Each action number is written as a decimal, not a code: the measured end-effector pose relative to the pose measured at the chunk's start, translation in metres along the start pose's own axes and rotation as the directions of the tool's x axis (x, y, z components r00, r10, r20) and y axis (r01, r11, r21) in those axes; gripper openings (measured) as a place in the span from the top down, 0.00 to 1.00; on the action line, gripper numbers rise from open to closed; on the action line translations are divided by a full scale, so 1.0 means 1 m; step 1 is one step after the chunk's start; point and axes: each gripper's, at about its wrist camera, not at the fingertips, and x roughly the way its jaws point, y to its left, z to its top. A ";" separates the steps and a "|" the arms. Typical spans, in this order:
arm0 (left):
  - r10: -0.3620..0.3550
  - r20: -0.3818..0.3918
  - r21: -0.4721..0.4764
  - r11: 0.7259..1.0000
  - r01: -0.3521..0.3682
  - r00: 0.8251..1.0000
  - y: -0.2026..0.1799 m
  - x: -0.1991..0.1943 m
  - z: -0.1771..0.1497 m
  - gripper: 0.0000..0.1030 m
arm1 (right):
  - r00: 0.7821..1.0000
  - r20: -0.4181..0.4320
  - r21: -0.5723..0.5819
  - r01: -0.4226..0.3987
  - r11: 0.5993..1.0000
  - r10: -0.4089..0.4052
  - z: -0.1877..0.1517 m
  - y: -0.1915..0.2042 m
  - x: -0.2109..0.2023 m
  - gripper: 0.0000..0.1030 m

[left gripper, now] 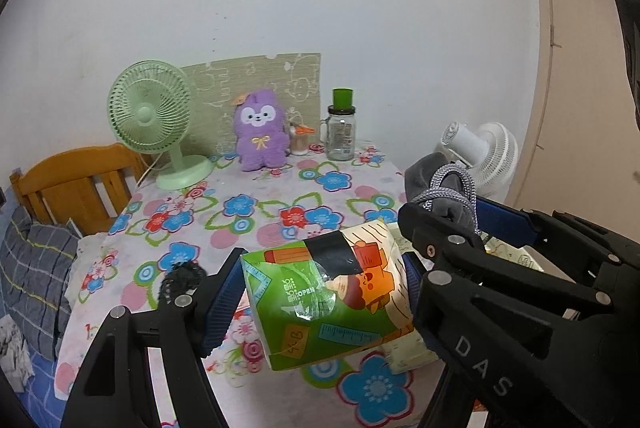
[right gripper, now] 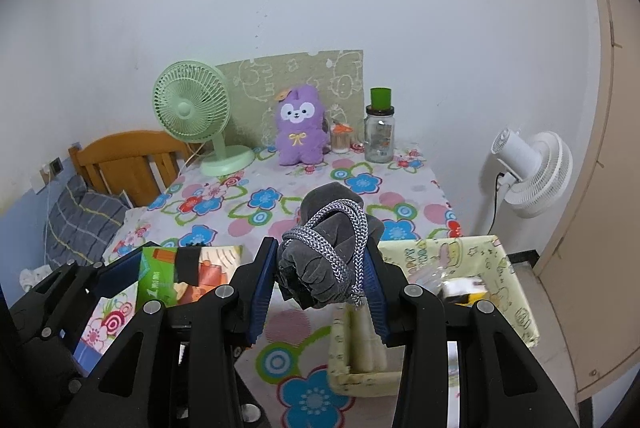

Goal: Organize soft objects
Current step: 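Carry the green package and gray hat with both grippers over the paper box, then lower both held items into the paper box and open both grippers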

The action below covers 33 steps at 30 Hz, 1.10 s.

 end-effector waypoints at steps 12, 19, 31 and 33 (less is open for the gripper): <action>-0.050 -0.018 0.028 0.998 0.051 0.999 -0.050 0.029 0.007 0.25 | 0.998 -0.010 0.007 0.059 0.998 -0.059 -0.001 -0.056 0.005 0.57; -0.075 -0.032 0.047 0.996 0.076 0.997 -0.073 0.048 0.008 0.25 | 0.996 -0.025 0.030 0.085 0.996 -0.085 -0.005 -0.084 0.014 0.57; -0.115 -0.098 0.082 0.989 0.123 0.989 -0.108 0.088 0.003 0.23 | 0.991 -0.082 0.090 0.112 0.990 -0.105 -0.018 -0.125 0.038 0.57; -0.122 -0.109 0.091 0.987 0.132 0.987 -0.114 0.094 0.002 0.22 | 0.991 -0.086 0.099 0.114 0.989 -0.105 -0.020 -0.130 0.040 0.57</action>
